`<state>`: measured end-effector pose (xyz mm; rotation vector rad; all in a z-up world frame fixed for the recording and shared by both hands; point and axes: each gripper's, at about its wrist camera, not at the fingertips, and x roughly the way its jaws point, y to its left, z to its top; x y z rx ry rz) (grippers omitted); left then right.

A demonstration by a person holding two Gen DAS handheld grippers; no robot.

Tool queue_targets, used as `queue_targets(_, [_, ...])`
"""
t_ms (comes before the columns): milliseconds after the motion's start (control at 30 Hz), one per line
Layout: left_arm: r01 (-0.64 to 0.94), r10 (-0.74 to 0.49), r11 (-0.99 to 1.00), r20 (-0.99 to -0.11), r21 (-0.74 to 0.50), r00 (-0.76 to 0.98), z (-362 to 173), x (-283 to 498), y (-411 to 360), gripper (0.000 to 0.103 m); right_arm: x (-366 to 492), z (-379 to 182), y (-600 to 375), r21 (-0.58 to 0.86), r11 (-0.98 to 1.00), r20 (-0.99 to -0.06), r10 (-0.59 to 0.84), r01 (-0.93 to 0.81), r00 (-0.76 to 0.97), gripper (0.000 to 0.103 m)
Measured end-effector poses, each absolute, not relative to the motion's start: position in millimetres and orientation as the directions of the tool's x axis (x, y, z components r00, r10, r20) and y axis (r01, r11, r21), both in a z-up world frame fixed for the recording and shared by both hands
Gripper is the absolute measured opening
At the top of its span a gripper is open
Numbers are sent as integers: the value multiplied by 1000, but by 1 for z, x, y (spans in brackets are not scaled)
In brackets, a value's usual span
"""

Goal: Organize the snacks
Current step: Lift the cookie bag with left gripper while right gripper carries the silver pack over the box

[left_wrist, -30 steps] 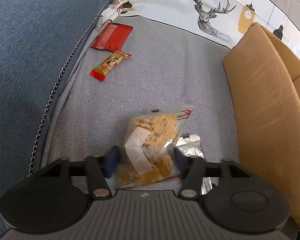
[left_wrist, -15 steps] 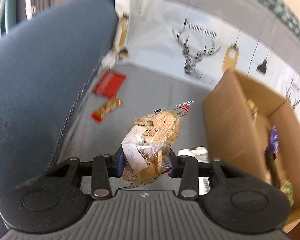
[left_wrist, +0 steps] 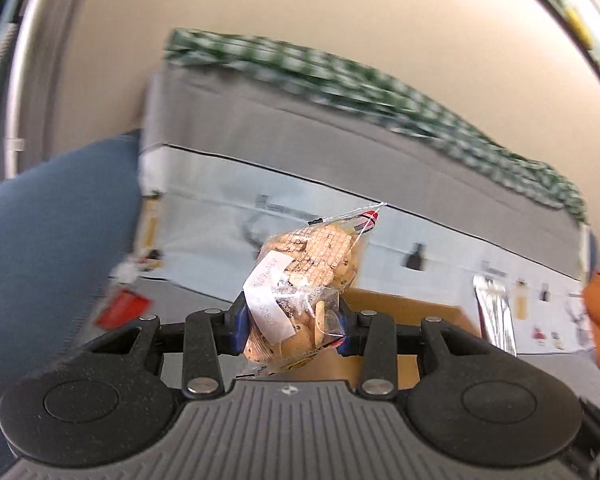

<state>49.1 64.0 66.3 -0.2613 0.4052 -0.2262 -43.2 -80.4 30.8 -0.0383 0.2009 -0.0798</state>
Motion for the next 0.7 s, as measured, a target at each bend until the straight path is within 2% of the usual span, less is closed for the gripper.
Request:
queue_targets(333, [383, -462, 883, -356, -271, 813, 53, 58, -36, 44, -34, 39, -180, 20, 963, -179, -263, 270, 948, 24])
queue_targets(700, [445, -513, 857, -353, -258, 783, 42, 61, -76, 44, -37, 30, -215, -12, 951, -185, -306, 309, 934, 24])
